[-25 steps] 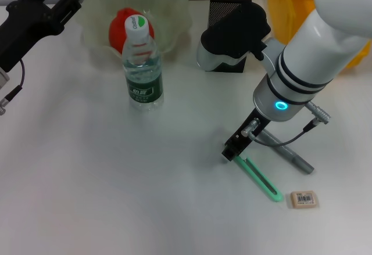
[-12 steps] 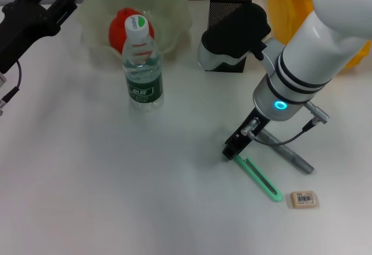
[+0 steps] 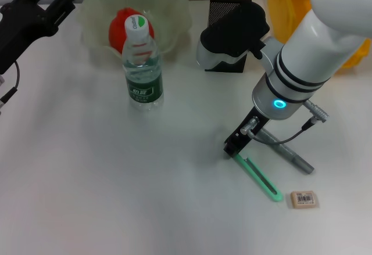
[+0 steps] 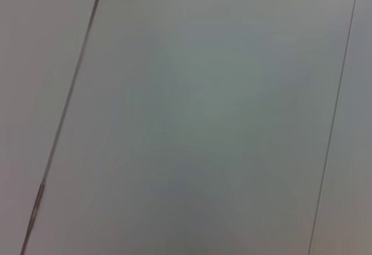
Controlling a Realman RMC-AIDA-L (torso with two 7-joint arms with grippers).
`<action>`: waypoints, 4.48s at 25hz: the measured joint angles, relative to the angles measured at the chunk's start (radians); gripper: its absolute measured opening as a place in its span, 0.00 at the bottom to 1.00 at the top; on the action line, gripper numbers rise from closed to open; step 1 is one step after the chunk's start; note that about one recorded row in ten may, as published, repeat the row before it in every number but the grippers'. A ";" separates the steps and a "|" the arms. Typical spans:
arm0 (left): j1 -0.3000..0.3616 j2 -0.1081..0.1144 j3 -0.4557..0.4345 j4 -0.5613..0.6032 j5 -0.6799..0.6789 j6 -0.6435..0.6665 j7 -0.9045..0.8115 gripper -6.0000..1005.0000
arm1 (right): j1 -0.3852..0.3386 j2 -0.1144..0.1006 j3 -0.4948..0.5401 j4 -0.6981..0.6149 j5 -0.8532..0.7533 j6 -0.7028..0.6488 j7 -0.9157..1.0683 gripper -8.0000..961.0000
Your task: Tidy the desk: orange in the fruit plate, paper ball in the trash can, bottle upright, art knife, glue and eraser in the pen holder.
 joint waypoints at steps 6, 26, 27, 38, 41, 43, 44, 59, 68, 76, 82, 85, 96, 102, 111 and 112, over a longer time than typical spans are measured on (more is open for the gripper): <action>0.000 0.001 0.000 0.002 -0.009 0.002 0.000 0.63 | 0.002 0.000 0.000 0.003 0.001 -0.004 0.000 0.34; 0.000 -0.001 0.000 0.010 -0.011 0.023 0.000 0.63 | 0.003 0.000 0.006 0.002 0.002 -0.003 -0.001 0.24; 0.000 -0.001 0.000 0.010 -0.013 0.024 0.000 0.63 | 0.003 0.000 0.007 -0.002 0.002 -0.003 -0.001 0.23; 0.005 0.000 -0.001 0.011 -0.023 0.036 0.000 0.63 | -0.023 0.000 0.012 -0.097 0.002 -0.004 -0.001 0.20; 0.010 0.000 -0.009 0.011 -0.023 0.040 0.000 0.63 | -0.038 -0.003 0.029 -0.149 -0.001 -0.008 -0.001 0.20; 0.011 0.001 -0.010 0.011 -0.023 0.041 0.000 0.63 | -0.062 -0.006 0.050 -0.208 -0.010 -0.010 -0.002 0.20; 0.011 0.001 -0.010 0.011 -0.023 0.041 0.000 0.63 | -0.075 -0.006 0.062 -0.239 -0.018 -0.010 -0.004 0.19; 0.040 0.004 -0.023 0.040 -0.023 0.047 0.000 0.63 | -0.229 -0.001 0.204 -0.471 -0.031 0.196 -0.087 0.19; 0.050 0.004 -0.023 0.039 -0.023 0.046 0.000 0.63 | -0.299 0.000 0.264 -0.474 0.224 0.392 -0.294 0.19; 0.050 0.005 -0.023 0.039 -0.023 0.045 0.000 0.63 | -0.360 0.000 0.262 -0.399 0.310 0.609 -0.449 0.19; 0.051 0.005 -0.024 0.039 -0.023 0.041 -0.001 0.63 | -0.386 -0.004 0.261 -0.309 0.519 0.721 -0.658 0.19; 0.052 0.005 -0.024 0.039 -0.023 0.044 -0.001 0.63 | -0.388 -0.004 0.262 -0.272 0.613 0.770 -0.774 0.19; 0.044 0.005 -0.025 0.039 -0.018 0.039 0.000 0.63 | -0.351 -0.005 0.258 -0.103 0.880 0.875 -1.141 0.19; 0.037 0.005 -0.025 0.044 -0.017 0.037 0.000 0.63 | -0.329 -0.005 0.259 -0.043 0.987 0.894 -1.270 0.20; 0.035 0.005 -0.025 0.050 -0.017 0.034 0.000 0.63 | -0.286 -0.003 0.265 0.111 1.260 0.886 -1.571 0.20; 0.034 0.005 -0.025 0.050 -0.017 0.033 0.000 0.63 | -0.284 -0.003 0.266 0.124 1.298 0.881 -1.604 0.20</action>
